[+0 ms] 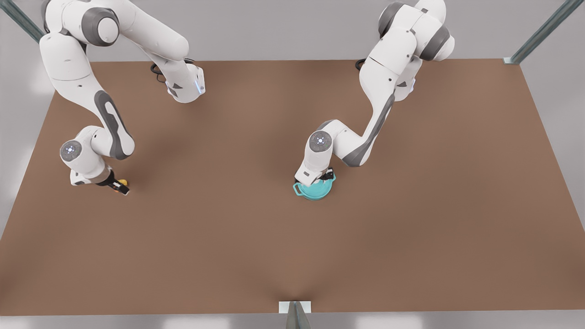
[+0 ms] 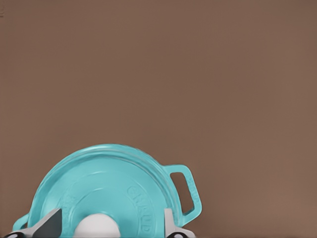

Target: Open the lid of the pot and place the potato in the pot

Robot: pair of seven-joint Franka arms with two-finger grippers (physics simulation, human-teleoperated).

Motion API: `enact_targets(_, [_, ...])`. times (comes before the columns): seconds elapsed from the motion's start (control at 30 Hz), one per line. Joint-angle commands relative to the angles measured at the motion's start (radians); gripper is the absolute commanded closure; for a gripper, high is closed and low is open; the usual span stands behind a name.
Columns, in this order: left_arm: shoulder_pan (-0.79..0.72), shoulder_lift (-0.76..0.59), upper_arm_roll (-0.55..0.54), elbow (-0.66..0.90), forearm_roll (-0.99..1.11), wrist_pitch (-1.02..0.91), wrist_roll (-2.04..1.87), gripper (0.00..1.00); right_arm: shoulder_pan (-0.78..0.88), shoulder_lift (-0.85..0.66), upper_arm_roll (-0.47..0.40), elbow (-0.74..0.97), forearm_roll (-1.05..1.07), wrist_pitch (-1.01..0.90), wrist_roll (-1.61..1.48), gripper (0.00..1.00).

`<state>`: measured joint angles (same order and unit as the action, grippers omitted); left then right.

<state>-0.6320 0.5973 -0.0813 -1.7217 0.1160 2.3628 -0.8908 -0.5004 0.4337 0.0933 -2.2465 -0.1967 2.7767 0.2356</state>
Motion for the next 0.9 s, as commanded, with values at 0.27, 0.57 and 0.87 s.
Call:
enact_targets(0.27, [-0.012,-0.004,0.000,-0.030,0.017,0.006,-0.089,0.04,0.002,0.005,0.003,-0.010,-0.026,0.027,0.030,0.00])
enact_targets(0.57, [0.012,-0.011,0.008,0.025,0.044,-0.014,-0.074,0.64,0.003,0.017,0.003,-0.011,-0.026,0.041,0.042,0.11])
enact_targets(0.87, [0.330,0.220,0.008,0.243,0.042,0.024,0.270,0.00,0.003,0.017,0.003,-0.011,-0.026,0.040,0.064,0.31])
